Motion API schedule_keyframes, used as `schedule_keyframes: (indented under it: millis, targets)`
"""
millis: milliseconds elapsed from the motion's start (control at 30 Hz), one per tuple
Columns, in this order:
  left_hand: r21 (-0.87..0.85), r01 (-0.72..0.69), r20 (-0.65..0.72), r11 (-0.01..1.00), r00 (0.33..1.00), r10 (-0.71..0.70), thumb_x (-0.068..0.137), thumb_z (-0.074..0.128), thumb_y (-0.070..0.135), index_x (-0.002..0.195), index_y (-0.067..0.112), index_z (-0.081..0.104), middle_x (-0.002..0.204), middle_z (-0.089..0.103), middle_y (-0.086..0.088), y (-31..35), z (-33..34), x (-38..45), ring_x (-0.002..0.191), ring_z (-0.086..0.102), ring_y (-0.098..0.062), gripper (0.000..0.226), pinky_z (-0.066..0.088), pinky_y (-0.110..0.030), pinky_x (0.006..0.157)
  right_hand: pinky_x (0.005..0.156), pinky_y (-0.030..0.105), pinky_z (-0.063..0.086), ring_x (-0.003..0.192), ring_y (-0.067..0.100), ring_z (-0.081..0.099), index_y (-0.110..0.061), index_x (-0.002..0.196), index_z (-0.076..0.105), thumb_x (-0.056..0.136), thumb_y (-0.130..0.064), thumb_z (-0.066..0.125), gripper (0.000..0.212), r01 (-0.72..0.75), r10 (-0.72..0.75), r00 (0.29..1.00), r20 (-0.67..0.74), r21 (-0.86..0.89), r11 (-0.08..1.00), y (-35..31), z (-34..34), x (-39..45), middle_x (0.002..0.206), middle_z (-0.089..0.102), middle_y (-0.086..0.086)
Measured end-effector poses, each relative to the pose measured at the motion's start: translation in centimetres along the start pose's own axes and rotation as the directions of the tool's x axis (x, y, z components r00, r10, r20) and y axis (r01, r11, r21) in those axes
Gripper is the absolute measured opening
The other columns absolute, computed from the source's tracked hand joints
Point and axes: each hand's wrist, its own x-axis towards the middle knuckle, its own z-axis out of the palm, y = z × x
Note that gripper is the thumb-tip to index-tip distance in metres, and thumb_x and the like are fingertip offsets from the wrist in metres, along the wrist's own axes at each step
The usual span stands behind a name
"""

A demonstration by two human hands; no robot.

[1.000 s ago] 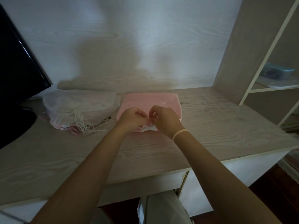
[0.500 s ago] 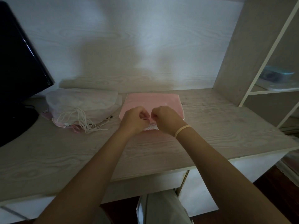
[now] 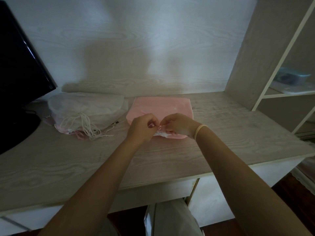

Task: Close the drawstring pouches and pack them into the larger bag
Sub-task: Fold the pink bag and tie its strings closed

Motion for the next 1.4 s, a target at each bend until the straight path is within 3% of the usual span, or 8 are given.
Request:
schedule_keyframes:
  millis: [133, 333, 733, 867, 1067, 1167, 1300, 1400]
  targets:
    - [0.029, -0.015, -0.024, 0.999, 1.000, 0.015, 0.077, 0.074, 0.004, 0.073, 0.025, 0.066, 0.081, 0.068, 0.006, -0.4, 0.3, 0.0, 0.077, 0.064, -0.014, 0.024, 0.051, -0.025, 0.067, 0.056, 0.024, 0.037, 0.058, 0.015, 0.045, 0.000, 0.100, 0.069, 0.087, -0.004, 0.063, 0.015, -0.086, 0.082, 0.996, 0.027, 0.203, 0.975, 0.6, 0.3, 0.1, 0.069, 0.057, 0.011]
    - [0.079, -0.008, -0.004, 0.997, 1.000, 0.009, 0.075, 0.075, 0.006, 0.078, 0.019, 0.065, 0.087, 0.059, 0.004, -0.6, 0.3, -0.1, 0.070, 0.052, -0.005, 0.016, 0.035, -0.005, 0.059, 0.058, 0.027, 0.034, 0.058, 0.014, 0.043, 0.011, 0.105, 0.065, 0.086, -0.004, 0.064, 0.024, -0.103, 0.097, 0.995, 0.035, 0.362, 0.926, 1.2, 1.0, 0.3, 0.070, 0.052, 0.012]
    - [0.113, -0.043, -0.031, 0.993, 0.998, 0.047, 0.074, 0.072, -0.002, 0.072, 0.022, 0.066, 0.085, 0.057, 0.005, -1.0, 0.4, 0.1, 0.077, 0.053, -0.011, 0.025, 0.035, -0.004, 0.062, 0.059, 0.026, 0.037, 0.059, 0.015, 0.045, 0.009, 0.104, 0.067, 0.089, -0.008, 0.063, 0.023, -0.081, 0.075, 0.997, 0.030, 0.391, 0.917, 1.9, 1.3, 0.7, 0.070, 0.054, 0.009]
    - [0.133, -0.036, -0.029, 0.990, 0.999, 0.041, 0.076, 0.076, 0.009, 0.083, 0.012, 0.074, 0.088, 0.064, -0.002, -1.1, 0.5, 0.2, 0.081, 0.058, -0.018, 0.007, 0.040, -0.016, 0.065, 0.059, 0.027, 0.036, 0.060, 0.016, 0.046, 0.008, 0.100, 0.070, 0.087, -0.008, 0.065, 0.020, -0.082, 0.076, 0.997, 0.031, 0.419, 0.904, 2.1, 1.3, 0.9, 0.072, 0.054, 0.012]
    - [0.087, -0.045, 0.006, 0.995, 0.999, 0.044, 0.075, 0.081, 0.020, 0.090, 0.009, 0.078, 0.090, 0.067, -0.009, -0.7, 0.5, -0.4, 0.082, 0.058, -0.020, 0.018, 0.044, -0.030, 0.072, 0.054, 0.025, 0.035, 0.057, 0.015, 0.045, 0.014, 0.100, 0.067, 0.089, -0.006, 0.063, 0.023, -0.063, 0.067, 0.998, 0.005, 0.407, 0.911, 2.4, 1.4, 0.9, 0.068, 0.054, 0.012]
    - [0.086, 0.029, 0.026, 0.996, 0.999, -0.032, 0.077, 0.081, 0.021, 0.087, 0.009, 0.078, 0.088, 0.070, -0.010, -0.7, 0.5, -0.3, 0.082, 0.061, -0.023, 0.016, 0.044, -0.032, 0.072, 0.062, 0.026, 0.043, 0.061, 0.015, 0.050, 0.012, 0.102, 0.068, 0.088, -0.006, 0.065, 0.023, -0.063, 0.061, 0.998, 0.016, 0.395, 0.917, 2.4, 1.5, 0.5, 0.072, 0.059, 0.013]
    - [-0.184, 0.245, 0.099, 0.952, 0.968, -0.230, 0.080, 0.079, 0.019, 0.083, 0.015, 0.076, 0.076, 0.070, 0.003, -1.0, -0.1, -0.2, 0.066, 0.061, -0.009, 0.006, 0.045, -0.019, 0.054, 0.079, 0.033, 0.051, 0.072, 0.018, 0.058, 0.008, 0.103, 0.068, 0.087, 0.000, 0.065, 0.019, -0.059, 0.057, 0.998, 0.018, 0.489, 0.871, 3.0, 1.0, 0.4, 0.084, 0.065, 0.018]
    - [-0.309, 0.369, 0.217, 0.877, 0.925, -0.313, 0.089, 0.065, 0.010, 0.080, 0.009, 0.069, 0.072, 0.063, -0.004, -0.8, -0.4, 0.1, 0.062, 0.058, -0.014, 0.010, 0.043, -0.021, 0.055, 0.073, 0.030, 0.054, 0.067, 0.018, 0.059, 0.005, 0.099, 0.070, 0.087, 0.000, 0.064, 0.014, -0.047, 0.075, 0.996, -0.040, 0.466, 0.884, 3.3, 1.0, 0.4, 0.079, 0.065, 0.018]
